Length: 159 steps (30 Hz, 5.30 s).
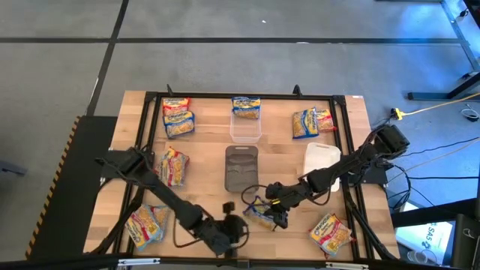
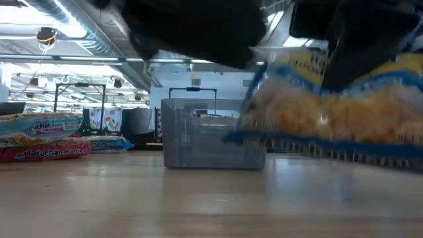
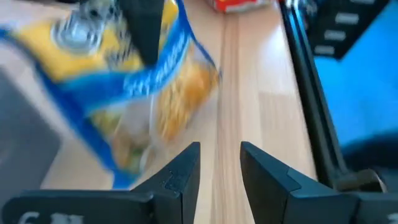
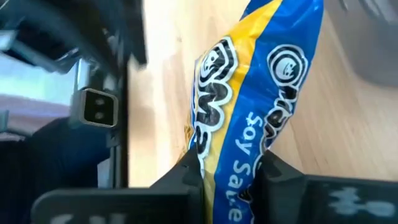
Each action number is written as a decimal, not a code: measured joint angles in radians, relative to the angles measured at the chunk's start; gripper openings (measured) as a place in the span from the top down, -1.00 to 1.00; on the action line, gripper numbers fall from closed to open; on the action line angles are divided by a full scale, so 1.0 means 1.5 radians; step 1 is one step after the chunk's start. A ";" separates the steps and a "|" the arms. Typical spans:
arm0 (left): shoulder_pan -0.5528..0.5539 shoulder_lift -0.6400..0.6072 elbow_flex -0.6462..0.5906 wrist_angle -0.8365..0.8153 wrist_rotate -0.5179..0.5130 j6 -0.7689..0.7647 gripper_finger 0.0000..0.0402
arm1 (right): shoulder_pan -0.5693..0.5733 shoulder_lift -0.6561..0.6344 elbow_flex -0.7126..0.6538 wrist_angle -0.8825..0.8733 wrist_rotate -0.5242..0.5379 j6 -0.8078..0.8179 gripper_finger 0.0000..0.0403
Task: Sort Maruchan noodles
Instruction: Put the blue noodle pack into the transparent bin
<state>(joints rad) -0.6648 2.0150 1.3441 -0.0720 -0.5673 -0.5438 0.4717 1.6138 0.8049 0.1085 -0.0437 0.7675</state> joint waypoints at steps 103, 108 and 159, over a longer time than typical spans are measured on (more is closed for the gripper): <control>0.209 -0.423 -0.535 0.258 0.077 0.055 0.46 | -0.641 0.249 0.579 -0.565 -0.049 -0.934 0.85; 0.209 -0.423 -0.535 0.258 0.077 0.055 0.46 | -0.642 0.265 0.579 -0.563 -0.048 -0.933 0.84; 0.207 -0.423 -0.535 0.271 0.074 0.063 0.46 | -0.633 0.293 0.580 -0.487 0.128 -0.827 0.21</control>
<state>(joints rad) -0.3538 1.3808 0.5415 0.3342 -0.4560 -0.4497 -0.4782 2.0526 1.6754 -0.6224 0.1480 -0.4726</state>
